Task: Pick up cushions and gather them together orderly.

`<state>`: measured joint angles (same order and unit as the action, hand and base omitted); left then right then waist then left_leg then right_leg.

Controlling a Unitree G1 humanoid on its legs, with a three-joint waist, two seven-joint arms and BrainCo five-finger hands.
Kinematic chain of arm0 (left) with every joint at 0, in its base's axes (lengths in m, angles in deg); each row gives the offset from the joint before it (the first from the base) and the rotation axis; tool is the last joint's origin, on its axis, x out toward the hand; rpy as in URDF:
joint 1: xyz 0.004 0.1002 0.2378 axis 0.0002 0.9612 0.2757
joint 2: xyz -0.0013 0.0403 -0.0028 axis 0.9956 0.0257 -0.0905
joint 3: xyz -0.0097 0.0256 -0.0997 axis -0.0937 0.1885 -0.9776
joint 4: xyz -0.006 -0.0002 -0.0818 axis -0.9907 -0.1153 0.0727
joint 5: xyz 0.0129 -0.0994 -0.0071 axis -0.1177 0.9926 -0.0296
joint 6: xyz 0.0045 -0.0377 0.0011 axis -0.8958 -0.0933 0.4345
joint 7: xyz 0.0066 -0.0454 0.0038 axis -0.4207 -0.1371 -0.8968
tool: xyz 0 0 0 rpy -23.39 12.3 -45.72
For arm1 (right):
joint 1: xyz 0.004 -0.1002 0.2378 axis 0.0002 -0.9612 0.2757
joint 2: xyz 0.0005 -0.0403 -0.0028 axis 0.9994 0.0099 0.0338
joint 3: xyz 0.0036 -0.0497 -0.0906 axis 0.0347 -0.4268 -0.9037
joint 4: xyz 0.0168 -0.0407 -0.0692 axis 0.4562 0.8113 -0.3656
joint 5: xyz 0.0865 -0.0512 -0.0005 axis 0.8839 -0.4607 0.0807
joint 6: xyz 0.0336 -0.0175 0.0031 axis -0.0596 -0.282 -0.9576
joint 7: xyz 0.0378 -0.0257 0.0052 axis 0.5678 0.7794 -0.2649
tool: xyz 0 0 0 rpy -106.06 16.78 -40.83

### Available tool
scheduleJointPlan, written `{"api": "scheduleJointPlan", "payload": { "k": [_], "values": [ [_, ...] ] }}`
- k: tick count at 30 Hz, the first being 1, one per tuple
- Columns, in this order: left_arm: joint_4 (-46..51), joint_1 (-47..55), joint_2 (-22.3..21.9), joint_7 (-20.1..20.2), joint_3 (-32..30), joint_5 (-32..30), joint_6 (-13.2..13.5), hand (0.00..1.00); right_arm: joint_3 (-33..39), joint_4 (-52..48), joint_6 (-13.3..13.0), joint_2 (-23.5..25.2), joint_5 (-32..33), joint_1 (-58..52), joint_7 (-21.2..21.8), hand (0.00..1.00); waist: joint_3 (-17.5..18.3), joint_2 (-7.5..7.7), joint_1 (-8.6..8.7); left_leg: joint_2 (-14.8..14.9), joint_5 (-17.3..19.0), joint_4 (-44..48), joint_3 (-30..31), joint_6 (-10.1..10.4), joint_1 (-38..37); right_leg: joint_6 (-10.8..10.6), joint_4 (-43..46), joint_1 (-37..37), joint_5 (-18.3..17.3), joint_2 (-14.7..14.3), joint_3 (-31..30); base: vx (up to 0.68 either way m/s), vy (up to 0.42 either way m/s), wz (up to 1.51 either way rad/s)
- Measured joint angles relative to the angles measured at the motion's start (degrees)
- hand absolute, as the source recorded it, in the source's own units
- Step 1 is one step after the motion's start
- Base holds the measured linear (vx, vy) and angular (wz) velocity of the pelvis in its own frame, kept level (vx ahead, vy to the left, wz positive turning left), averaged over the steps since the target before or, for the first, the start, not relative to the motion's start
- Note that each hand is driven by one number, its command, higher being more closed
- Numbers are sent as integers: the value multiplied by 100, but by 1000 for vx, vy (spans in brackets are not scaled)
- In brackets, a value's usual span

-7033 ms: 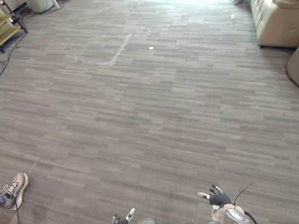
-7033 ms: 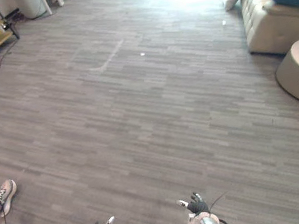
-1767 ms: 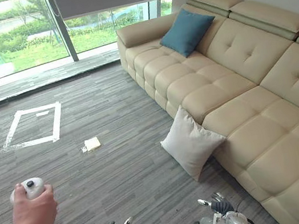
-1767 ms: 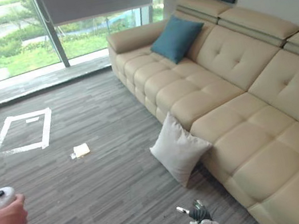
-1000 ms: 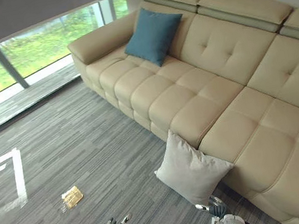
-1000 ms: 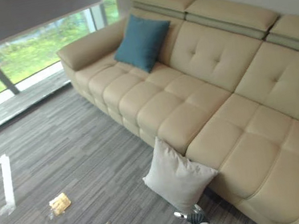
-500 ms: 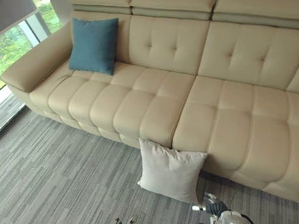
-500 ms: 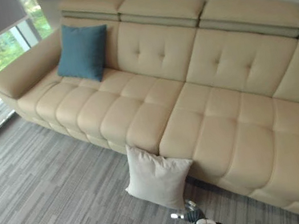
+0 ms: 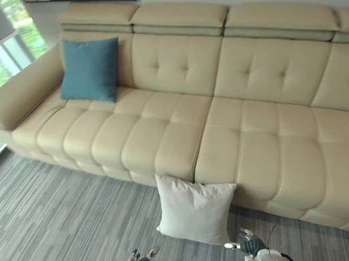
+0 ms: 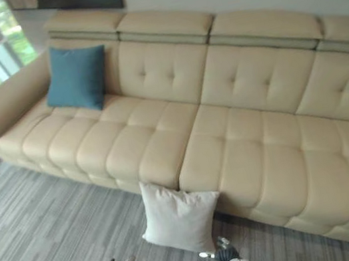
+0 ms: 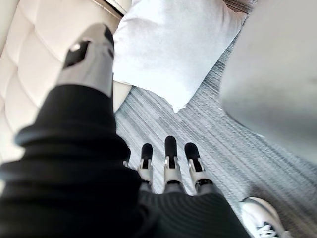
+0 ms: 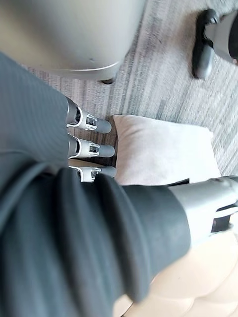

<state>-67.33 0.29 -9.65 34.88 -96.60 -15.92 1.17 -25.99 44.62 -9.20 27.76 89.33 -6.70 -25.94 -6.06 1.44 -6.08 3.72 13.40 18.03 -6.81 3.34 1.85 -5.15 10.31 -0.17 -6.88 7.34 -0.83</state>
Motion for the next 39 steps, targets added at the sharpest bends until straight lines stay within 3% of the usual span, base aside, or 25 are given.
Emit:
{"api": "scheduleJointPlan", "payload": {
  "k": [2,10,16,19,28,39],
  "values": [
    [-90,-30,7,1,53,2,-6,0,138,39,-1,-3,1,11,-3,0,67,10,6,-116,-29,-98,-39,-45,-35,-48,-225,62,112,55,6,189,92,-15],
    [-275,-48,-93,-20,38,59,-4,0,466,276,-2,-52,-8,57,-53,0,163,-127,3,-131,-92,-401,236,-94,-383,-41,-481,431,120,36,268,71,-16,9],
    [-287,-44,-102,-24,-74,68,-12,0,580,398,0,-81,1,117,-61,0,144,-85,2,-139,-242,-619,258,-58,-533,4,-501,491,157,39,309,-47,-16,0],
    [-272,29,-84,-30,-237,67,-37,0,692,369,4,-38,30,28,-102,0,283,45,3,-185,-497,-868,338,-29,-593,-36,-617,486,297,77,343,-70,-7,-1],
    [-264,68,-101,-67,-298,174,-30,0,698,376,34,-44,25,112,-189,0,247,4,3,-127,-493,-865,272,-32,-535,-24,-510,406,225,95,445,0,0,1],
    [-250,78,-203,-307,-522,569,-25,0,1098,351,86,-142,22,158,-592,0,172,-76,18,3,-542,-1080,207,50,-608,-25,-539,406,220,38,630,32,-23,-1]
  ]
}}
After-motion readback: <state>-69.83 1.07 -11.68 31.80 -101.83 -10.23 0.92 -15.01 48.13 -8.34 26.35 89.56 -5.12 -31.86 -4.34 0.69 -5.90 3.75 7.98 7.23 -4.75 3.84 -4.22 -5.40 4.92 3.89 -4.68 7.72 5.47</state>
